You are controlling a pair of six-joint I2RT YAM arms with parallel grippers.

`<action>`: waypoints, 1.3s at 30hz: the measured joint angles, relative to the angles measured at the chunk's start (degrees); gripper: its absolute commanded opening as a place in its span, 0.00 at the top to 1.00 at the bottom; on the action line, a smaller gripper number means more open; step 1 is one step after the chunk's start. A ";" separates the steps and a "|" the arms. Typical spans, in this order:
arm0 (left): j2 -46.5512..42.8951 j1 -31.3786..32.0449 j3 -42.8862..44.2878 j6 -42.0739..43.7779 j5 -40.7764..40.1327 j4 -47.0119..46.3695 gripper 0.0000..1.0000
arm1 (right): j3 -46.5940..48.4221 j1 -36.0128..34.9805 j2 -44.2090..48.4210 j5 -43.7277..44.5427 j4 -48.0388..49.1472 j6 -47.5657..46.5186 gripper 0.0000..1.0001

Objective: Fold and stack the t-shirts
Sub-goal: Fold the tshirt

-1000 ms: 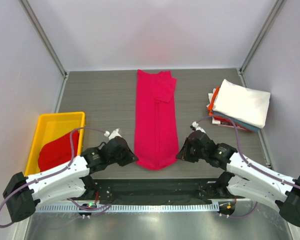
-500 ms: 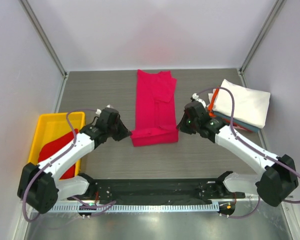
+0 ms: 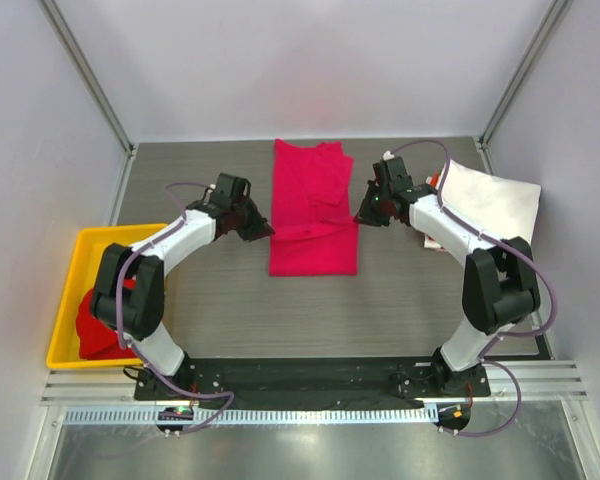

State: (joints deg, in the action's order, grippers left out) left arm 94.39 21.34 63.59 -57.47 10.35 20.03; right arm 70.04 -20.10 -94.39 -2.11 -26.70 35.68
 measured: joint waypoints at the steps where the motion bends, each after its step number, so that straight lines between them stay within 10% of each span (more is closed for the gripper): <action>1: 1.29 -0.33 1.14 0.17 0.33 -0.24 1.00 | 1.22 0.42 -1.31 -0.57 0.31 -0.17 0.99; 23: 19.15 -6.03 19.32 1.03 6.45 -0.52 1.00 | 18.36 5.99 -19.08 -8.31 1.25 -2.25 0.98; 25: 19.85 -6.14 20.26 1.01 6.64 -0.52 0.98 | 19.47 6.12 -20.24 -8.61 1.40 -2.38 0.87; 27: 20.57 -6.16 21.40 1.01 6.82 -0.55 0.90 | 20.17 6.32 -21.42 -8.85 1.38 -2.36 0.67; 30: 22.21 -6.16 23.28 1.05 7.28 -0.85 0.50 | 21.42 6.47 -23.28 -9.01 1.44 -2.54 0.37; 39: 16.65 -6.29 15.34 2.93 6.01 -1.62 0.36 | 12.52 6.51 -17.40 -8.37 3.17 -2.86 0.40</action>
State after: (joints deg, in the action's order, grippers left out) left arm 111.04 15.05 78.94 -54.54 16.36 18.41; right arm 82.56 -13.58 -111.79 -10.48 -23.53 32.82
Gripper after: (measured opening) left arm 0.649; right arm 0.641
